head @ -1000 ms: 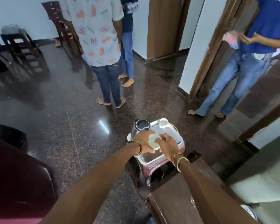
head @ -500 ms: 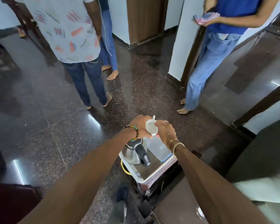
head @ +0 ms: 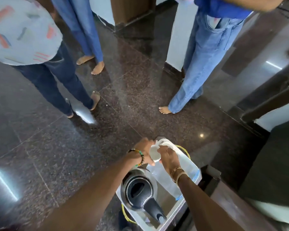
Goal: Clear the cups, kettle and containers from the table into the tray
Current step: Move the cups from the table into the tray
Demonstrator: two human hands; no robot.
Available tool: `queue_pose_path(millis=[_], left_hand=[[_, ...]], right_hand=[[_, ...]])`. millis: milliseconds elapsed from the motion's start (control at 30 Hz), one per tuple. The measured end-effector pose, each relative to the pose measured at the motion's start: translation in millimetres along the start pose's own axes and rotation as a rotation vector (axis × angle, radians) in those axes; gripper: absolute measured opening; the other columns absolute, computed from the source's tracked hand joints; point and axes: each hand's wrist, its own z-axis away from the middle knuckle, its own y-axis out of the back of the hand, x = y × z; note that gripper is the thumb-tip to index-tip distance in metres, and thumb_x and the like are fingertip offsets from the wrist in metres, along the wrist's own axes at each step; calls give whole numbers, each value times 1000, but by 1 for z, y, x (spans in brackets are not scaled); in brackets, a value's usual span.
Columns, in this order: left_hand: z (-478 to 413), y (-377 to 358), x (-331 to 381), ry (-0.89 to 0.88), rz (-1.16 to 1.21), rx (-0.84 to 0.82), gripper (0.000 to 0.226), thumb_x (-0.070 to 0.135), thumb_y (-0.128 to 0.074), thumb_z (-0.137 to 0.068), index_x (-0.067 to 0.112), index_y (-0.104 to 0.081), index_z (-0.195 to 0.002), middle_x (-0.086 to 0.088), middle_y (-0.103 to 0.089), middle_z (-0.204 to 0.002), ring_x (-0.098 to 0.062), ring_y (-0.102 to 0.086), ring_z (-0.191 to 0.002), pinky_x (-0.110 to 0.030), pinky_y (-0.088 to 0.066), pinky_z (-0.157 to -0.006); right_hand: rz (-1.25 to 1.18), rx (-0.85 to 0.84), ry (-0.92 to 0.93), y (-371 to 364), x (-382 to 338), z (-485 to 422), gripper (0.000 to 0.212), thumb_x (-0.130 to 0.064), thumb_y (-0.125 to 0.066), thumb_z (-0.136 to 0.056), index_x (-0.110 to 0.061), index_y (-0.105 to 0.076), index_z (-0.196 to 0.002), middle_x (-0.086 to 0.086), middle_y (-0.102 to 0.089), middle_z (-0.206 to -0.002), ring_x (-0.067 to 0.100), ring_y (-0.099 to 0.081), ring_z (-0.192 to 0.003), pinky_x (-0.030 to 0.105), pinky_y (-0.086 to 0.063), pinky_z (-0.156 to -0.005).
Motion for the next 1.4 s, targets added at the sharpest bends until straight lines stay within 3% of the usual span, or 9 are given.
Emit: queue_pose_path(millis=[100,267,467,600,733,867,933,1200,1400], left_hand=[[-20,-15,-14,27,-2,-40,82,35,-93,-48,23,-55,-120,-1,-50,-118,-22,-58,-107,-30,-51,-90],[-45,-31,-29,10,-47,-144,81,33,-91,-53,21,-53,-123,-1,-50,-120,-22,-56,-110,-32,-50,-95],[-56,-43,-40,-29,-153,-160,80,38,-89,-54,21,-51,-122,-4,-51,-119,-24,-57,-109,-34,-52,-91],[-55,-48,-41,-63,-197,-150,81,41,-90,-52,22,-53,-121,-4,-55,-120,-24,-58,-109,-30,-48,-83],[-53,-52,-45,-79,-222,-160,77,35,-88,-57,21,-51,-123,-7,-50,-122,-25,-56,-112,-30,-49,-87],[-48,-43,-43,-50,-195,-197,77,27,-89,-62,16,-51,-129,-8,-52,-128,-25,-57,-116,-31,-51,-95],[-42,-34,-42,-25,-180,-199,69,21,-87,-67,13,-54,-127,-9,-57,-126,-26,-61,-112,-33,-53,-95],[-5,10,-36,-41,-209,-120,50,15,-70,-85,13,-53,-132,-10,-60,-126,-27,-60,-113,-33,-51,-95],[17,33,11,-181,-253,-70,24,23,-63,-83,12,-61,-105,-11,-67,-108,-33,-64,-103,-41,-55,-85]], right_hand=[[19,-3,-43,-11,8,-13,41,-56,-40,-60,-28,-65,-76,-13,-61,-64,29,-61,-79,45,-53,-78],[14,-36,-117,-24,22,-30,49,-51,-44,-66,-19,-72,-90,2,-68,-92,26,-60,-91,36,-47,-84],[54,-44,-132,-37,35,-38,36,-43,-47,-70,-18,-70,-84,6,-69,-87,29,-60,-87,37,-48,-82],[33,-46,-141,-44,45,-37,21,-42,-48,-70,-31,-65,-74,-7,-66,-80,20,-58,-84,29,-39,-73],[44,-55,-166,-46,47,-37,21,-42,-48,-69,-32,-63,-79,2,-68,-98,22,-57,-96,30,-39,-83],[105,-78,-200,-43,44,-35,66,-46,-47,-69,-11,-62,-124,11,-59,-132,27,-52,-122,36,-38,-103],[159,-76,-194,-39,41,-30,63,-43,-53,-79,-9,-56,-132,13,-55,-137,28,-48,-128,35,-34,-105],[257,24,-150,3,26,14,42,-28,-59,-92,-14,-56,-131,10,-57,-132,27,-49,-125,35,-34,-104],[200,154,-155,42,21,55,40,-25,-62,-91,-11,-59,-129,9,-61,-125,26,-55,-113,27,-37,-92]])
